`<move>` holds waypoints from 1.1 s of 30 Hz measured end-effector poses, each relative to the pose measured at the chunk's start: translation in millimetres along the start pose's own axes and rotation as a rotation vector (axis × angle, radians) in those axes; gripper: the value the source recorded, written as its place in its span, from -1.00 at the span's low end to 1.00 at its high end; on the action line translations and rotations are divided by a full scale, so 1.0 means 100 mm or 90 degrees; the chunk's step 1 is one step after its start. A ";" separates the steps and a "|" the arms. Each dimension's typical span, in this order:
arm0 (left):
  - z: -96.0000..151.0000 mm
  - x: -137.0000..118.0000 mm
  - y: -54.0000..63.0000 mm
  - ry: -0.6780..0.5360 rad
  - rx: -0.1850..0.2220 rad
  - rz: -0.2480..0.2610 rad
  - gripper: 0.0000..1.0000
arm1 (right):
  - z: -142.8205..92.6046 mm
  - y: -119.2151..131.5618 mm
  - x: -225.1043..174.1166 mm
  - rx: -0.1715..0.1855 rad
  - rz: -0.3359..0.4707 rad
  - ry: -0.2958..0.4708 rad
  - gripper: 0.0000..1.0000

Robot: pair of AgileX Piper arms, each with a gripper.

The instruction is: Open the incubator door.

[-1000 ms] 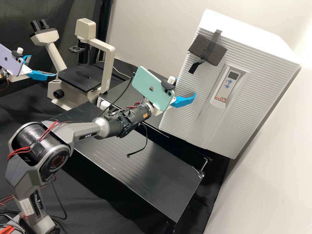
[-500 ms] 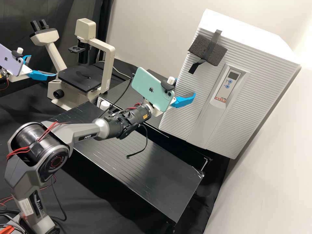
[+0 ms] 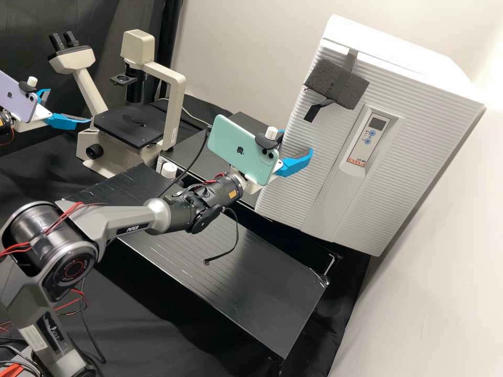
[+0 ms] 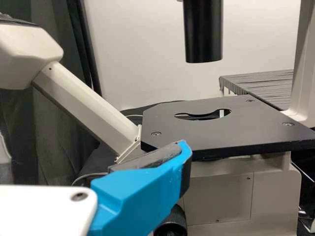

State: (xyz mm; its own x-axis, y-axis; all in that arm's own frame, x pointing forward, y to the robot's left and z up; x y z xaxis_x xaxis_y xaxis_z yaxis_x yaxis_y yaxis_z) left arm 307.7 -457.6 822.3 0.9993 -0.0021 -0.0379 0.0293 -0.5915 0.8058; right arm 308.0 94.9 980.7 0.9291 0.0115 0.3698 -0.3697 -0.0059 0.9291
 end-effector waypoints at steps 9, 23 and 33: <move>0.00 0.00 0.00 0.000 0.000 0.000 1.00 | 0.03 0.12 -0.39 0.013 0.034 -0.002 -1.00; 0.00 0.00 0.00 0.000 0.000 0.000 1.00 | -0.04 0.31 -0.87 0.049 0.121 -0.068 1.00; 0.00 0.00 0.00 0.000 0.000 0.000 1.00 | -0.06 0.41 -0.99 0.018 0.186 -0.129 1.00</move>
State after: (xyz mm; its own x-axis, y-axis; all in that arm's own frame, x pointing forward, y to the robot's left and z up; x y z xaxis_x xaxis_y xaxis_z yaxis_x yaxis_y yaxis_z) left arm 307.7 -457.6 822.3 0.9993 -0.0021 -0.0379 0.0293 -0.5915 0.8058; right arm 200.7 99.1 981.9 0.7687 -0.1931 0.6098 -0.6226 -0.0075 0.7825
